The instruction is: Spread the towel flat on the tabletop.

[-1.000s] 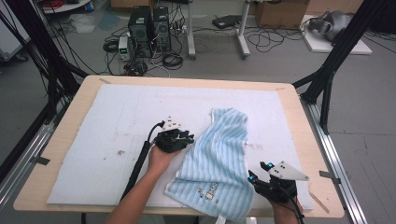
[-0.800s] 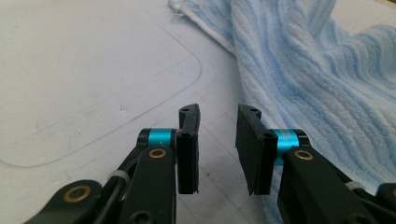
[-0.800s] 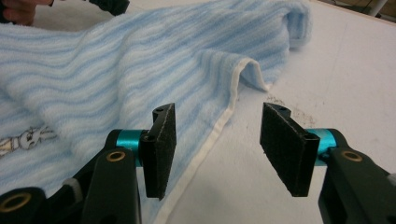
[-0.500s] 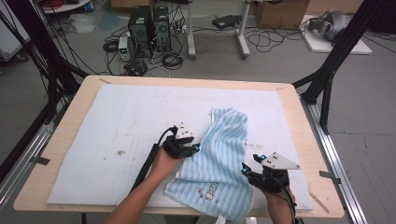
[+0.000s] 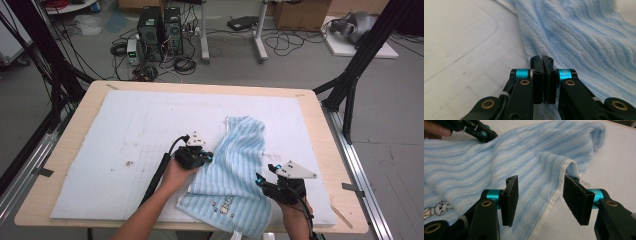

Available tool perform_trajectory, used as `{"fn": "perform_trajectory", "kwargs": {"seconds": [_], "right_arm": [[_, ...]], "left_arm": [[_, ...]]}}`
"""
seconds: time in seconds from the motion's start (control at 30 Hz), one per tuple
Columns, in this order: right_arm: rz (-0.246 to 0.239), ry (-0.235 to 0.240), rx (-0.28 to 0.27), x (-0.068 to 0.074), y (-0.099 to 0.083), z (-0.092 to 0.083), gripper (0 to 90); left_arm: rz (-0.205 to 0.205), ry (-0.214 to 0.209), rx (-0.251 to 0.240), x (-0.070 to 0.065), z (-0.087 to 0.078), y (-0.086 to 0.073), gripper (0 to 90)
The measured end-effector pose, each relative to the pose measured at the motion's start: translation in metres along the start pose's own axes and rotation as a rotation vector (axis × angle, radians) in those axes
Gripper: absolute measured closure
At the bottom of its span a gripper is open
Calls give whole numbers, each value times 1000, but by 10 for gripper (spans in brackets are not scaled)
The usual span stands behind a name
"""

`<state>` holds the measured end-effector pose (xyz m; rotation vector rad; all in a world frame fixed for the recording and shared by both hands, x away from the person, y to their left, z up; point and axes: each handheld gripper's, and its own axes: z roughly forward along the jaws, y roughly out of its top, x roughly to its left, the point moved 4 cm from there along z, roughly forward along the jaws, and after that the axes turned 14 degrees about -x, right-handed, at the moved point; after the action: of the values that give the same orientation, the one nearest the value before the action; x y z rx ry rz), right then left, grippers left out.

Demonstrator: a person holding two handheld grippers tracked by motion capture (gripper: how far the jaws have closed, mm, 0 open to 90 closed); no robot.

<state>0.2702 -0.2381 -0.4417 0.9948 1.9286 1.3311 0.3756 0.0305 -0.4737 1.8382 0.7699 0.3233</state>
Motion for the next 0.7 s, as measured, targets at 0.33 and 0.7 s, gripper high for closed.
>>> {"fn": "perform_trajectory", "kwargs": {"seconds": [0.33,0.7], "right_arm": [[32,-19,27,-4,-3,15,465],[52,2,45,8,2,44,470]], "left_arm": [[-67,87,-32,38,-39,2,875],[-143,212,-89,86,-112,-10,874]]}}
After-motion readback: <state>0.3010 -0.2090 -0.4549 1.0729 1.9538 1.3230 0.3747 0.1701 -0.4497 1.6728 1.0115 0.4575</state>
